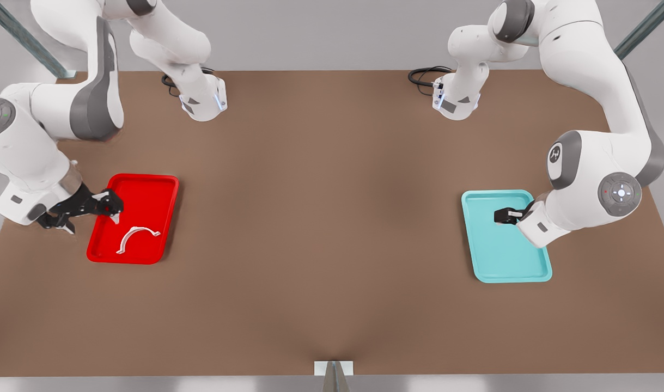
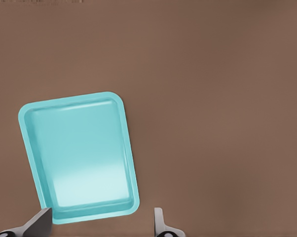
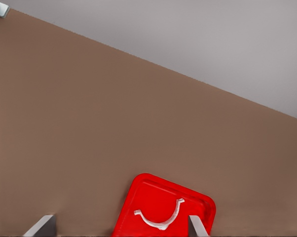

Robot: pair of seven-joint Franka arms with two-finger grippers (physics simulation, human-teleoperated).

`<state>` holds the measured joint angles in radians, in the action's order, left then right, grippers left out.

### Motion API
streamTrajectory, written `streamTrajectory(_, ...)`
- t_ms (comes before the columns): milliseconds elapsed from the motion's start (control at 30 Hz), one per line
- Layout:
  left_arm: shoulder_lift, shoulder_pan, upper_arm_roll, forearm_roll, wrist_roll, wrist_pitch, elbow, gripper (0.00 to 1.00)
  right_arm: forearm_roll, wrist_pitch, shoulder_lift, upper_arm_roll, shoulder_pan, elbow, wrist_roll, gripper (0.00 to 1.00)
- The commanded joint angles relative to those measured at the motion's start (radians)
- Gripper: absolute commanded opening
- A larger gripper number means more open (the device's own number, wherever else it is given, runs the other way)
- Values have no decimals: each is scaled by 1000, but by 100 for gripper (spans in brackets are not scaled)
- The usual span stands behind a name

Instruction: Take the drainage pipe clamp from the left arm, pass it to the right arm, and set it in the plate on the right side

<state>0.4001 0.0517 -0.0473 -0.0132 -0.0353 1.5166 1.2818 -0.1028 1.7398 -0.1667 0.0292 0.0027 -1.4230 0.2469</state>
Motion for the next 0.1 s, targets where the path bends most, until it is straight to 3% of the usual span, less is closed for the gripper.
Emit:
streamTrajectory(0,-3,0,0,-1,-38,1,-1,100,126,-246,21,-155,108,-13,-126,100)
streamTrajectory(67,-3,0,-2,-1,-37,2,-1,100,120,-253,15,-123,105,30,-242,100)
